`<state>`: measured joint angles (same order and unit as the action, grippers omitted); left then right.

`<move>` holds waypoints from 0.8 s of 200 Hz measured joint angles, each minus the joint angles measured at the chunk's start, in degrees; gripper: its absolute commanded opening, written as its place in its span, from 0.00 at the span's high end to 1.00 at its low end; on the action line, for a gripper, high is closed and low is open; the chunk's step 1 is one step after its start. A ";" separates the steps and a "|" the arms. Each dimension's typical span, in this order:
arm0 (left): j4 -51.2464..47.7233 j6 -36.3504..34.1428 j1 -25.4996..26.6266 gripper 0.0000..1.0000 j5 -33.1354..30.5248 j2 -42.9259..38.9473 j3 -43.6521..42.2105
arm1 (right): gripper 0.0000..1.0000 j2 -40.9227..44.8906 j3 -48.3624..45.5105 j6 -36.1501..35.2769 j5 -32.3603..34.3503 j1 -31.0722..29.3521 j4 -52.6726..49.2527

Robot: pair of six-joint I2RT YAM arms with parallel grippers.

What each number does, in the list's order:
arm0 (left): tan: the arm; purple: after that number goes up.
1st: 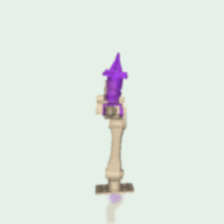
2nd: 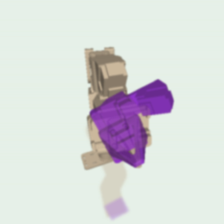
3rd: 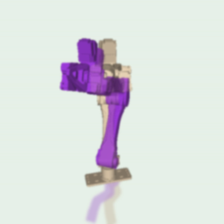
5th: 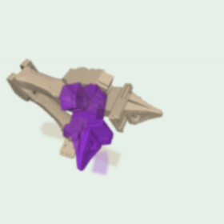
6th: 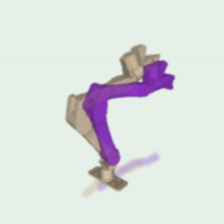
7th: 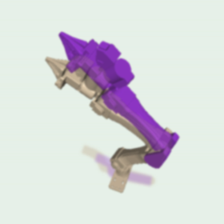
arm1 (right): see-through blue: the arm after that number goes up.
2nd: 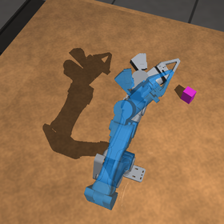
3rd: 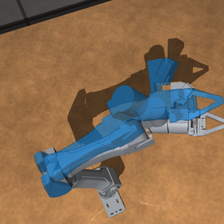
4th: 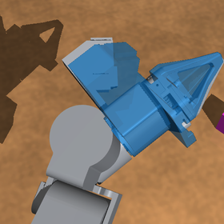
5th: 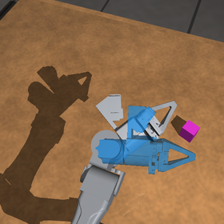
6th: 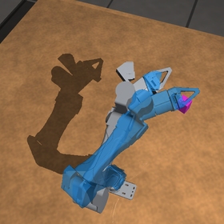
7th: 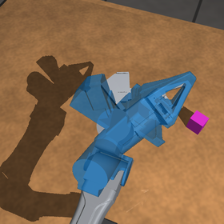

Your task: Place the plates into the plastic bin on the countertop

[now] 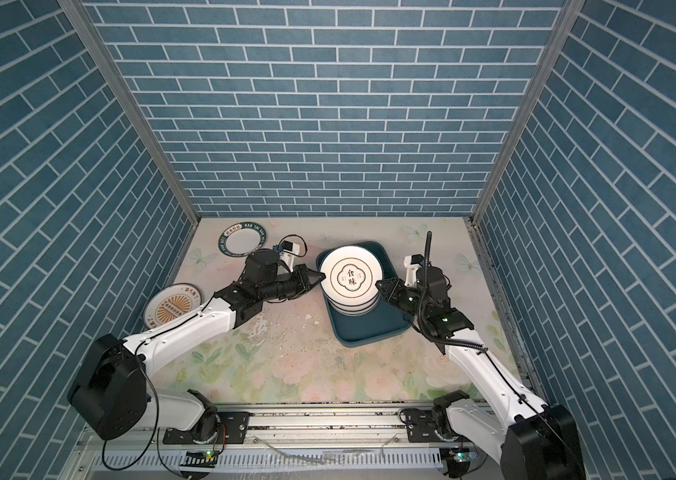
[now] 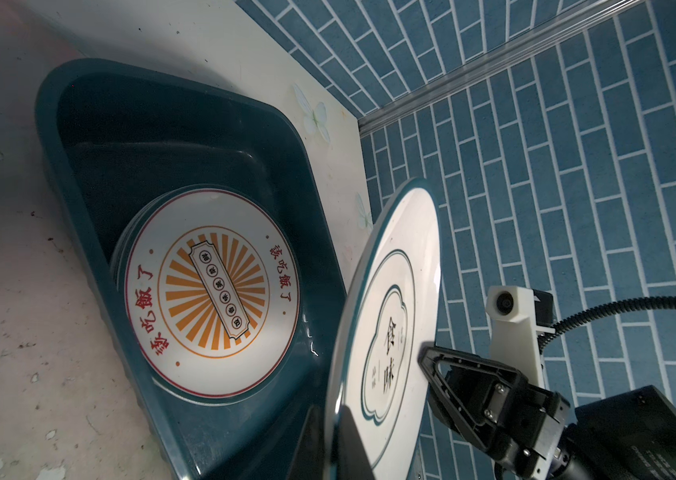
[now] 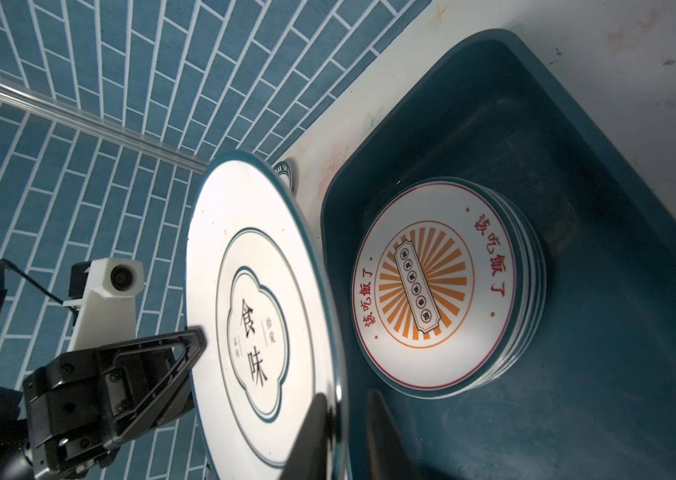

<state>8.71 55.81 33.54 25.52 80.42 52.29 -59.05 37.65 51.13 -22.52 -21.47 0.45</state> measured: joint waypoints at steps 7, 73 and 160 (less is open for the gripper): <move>-0.02 -0.04 0.04 0.99 -0.11 0.00 0.00 | 0.94 0.00 0.00 0.50 -0.11 0.02 0.20; -0.24 -0.98 0.13 0.34 -0.26 -0.35 0.57 | 1.00 -0.33 0.00 2.84 -0.57 0.11 1.29; -12.17 -12.39 -0.31 0.00 -12.72 -20.94 -0.09 | 1.00 -0.42 -0.44 2.86 2.82 0.13 -0.15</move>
<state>-3.46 43.42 33.23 12.80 59.48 52.21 -59.46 37.21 54.00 -19.70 -21.34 0.30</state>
